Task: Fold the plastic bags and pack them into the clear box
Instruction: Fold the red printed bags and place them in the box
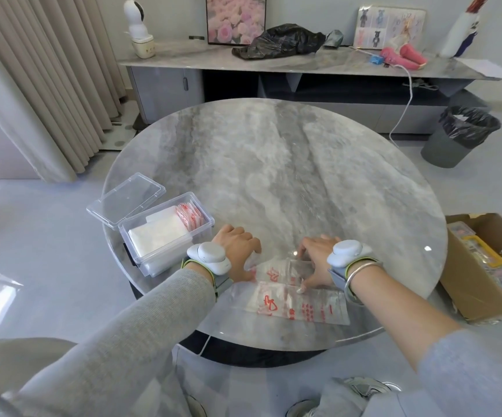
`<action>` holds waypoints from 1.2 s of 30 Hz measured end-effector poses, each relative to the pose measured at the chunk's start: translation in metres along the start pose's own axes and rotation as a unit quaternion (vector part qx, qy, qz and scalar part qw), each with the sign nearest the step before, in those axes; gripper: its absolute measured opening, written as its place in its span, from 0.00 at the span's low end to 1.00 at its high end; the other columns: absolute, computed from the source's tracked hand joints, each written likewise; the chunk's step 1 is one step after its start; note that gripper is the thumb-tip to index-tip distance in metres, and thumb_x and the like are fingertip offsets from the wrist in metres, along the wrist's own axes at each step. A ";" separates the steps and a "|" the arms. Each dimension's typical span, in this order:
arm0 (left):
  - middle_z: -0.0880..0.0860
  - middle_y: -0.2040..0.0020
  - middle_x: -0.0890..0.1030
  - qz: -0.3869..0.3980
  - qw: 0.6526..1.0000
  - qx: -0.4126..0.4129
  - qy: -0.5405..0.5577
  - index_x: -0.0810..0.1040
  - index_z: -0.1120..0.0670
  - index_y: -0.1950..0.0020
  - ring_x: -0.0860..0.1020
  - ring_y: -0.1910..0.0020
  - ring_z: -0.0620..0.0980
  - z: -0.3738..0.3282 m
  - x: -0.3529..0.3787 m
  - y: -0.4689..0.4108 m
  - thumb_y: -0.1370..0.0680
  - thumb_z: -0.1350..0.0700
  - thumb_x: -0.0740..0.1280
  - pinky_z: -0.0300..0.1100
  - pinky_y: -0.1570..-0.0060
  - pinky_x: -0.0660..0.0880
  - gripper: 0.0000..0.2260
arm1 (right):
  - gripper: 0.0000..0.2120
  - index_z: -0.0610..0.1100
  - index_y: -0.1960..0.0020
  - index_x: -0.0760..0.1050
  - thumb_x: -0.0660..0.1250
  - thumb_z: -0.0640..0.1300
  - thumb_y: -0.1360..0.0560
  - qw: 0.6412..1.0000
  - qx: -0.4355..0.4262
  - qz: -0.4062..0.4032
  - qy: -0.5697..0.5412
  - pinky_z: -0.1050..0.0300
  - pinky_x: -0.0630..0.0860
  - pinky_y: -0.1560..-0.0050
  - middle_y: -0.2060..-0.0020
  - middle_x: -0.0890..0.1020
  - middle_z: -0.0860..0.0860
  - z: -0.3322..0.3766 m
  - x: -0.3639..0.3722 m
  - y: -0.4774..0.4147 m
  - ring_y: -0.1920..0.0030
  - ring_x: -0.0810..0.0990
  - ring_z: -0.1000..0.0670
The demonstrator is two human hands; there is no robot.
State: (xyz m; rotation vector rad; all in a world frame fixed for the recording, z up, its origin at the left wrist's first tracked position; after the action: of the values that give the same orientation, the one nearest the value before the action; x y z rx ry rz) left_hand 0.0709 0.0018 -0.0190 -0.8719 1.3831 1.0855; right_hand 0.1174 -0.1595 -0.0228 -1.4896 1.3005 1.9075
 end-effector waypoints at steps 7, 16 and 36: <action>0.48 0.44 0.79 -0.058 0.997 0.028 0.036 0.73 0.49 0.38 0.70 0.39 0.50 -0.006 -0.004 0.009 0.22 0.43 0.63 0.41 0.39 0.58 0.16 | 0.32 0.49 0.49 0.68 0.75 0.68 0.42 0.999 -0.003 -0.044 0.006 0.54 0.69 0.49 0.48 0.70 0.52 -0.001 0.000 0.004 0.46 0.69 0.49; 0.46 0.63 0.82 -0.193 0.975 0.054 0.096 0.82 0.49 0.55 0.79 0.58 0.52 -0.003 -0.018 0.041 0.32 0.55 0.77 0.44 0.54 0.72 0.08 | 0.32 0.51 0.36 0.67 0.73 0.62 0.34 0.999 -0.022 -0.040 -0.023 0.55 0.72 0.47 0.39 0.74 0.53 0.008 -0.003 0.017 0.42 0.75 0.49; 0.47 0.40 0.80 -0.115 0.991 0.045 0.049 0.79 0.47 0.40 0.77 0.44 0.50 -0.024 0.017 0.082 0.23 0.51 0.68 0.43 0.43 0.69 0.13 | 0.13 0.47 0.38 0.68 0.59 0.49 0.21 0.989 -0.057 -0.135 0.031 0.55 0.70 0.47 0.40 0.71 0.51 0.058 0.019 0.088 0.40 0.70 0.48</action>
State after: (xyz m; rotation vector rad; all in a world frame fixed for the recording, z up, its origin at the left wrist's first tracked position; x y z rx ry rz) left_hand -0.0152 0.0056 -0.0263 -1.0022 1.3626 0.8088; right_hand 0.0119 -0.1582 -0.0022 -1.6976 0.9700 1.7963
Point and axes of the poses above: each hand's wrist, its own y-axis away from the middle knuckle, its own x-axis out of the palm, z = x × y, the point moved 7 cm from there along -y, towards the middle knuckle
